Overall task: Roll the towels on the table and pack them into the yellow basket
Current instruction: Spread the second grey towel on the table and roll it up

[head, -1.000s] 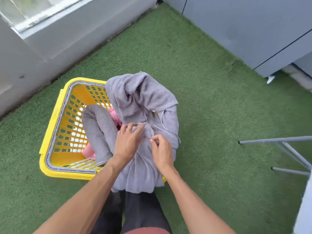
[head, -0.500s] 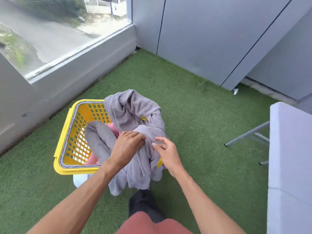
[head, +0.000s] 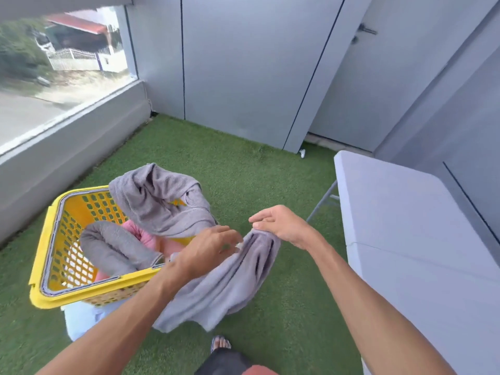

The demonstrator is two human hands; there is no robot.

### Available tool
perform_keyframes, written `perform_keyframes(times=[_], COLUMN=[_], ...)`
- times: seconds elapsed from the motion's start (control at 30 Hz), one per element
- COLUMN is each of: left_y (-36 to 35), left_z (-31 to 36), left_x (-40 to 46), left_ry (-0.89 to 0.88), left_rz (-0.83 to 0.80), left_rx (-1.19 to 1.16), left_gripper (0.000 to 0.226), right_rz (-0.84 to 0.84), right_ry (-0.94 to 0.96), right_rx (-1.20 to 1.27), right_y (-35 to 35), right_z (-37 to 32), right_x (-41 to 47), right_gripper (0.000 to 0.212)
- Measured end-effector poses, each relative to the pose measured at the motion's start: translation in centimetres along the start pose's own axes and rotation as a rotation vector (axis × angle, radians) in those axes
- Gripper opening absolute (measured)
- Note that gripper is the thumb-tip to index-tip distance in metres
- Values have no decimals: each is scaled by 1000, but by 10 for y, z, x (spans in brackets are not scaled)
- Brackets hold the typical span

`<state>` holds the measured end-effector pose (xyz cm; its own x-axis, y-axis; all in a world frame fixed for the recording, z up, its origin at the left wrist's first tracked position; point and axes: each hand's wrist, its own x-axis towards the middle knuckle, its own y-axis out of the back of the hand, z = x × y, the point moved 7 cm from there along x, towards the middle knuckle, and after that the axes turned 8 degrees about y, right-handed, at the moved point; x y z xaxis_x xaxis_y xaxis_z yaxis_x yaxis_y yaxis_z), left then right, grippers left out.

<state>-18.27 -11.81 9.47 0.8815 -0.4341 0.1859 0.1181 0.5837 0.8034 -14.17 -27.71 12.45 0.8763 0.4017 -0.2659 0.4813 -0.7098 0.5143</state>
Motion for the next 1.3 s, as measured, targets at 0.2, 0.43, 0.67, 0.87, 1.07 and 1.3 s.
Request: perform_keyframes(times=[0.2, 0.43, 0.67, 0.87, 1.07, 1.3], left_y=[-11, -49, -61, -52, -30, -10], left_z=[28, 82, 105, 98, 76, -2], left_x=[71, 162, 280, 365, 438, 551], left_ry=[162, 140, 138, 159, 187, 218], left_rz=[-185, -437, -356, -253, -95, 84], left_rx=[-531, -823, -837, -751, -756, -526], left_gripper=[24, 27, 17, 19, 15, 13], right_rz=[65, 162, 202, 323, 339, 534], right_ry=[207, 211, 108, 174, 191, 156], right_rx=[-128, -99, -36, 37, 96, -20], right_y=[55, 153, 237, 309, 349, 420], right_z=[-31, 7, 86, 110, 131, 158], right_x=[-32, -45, -7, 40, 111, 195], right_gripper=[8, 13, 12, 9, 25, 29])
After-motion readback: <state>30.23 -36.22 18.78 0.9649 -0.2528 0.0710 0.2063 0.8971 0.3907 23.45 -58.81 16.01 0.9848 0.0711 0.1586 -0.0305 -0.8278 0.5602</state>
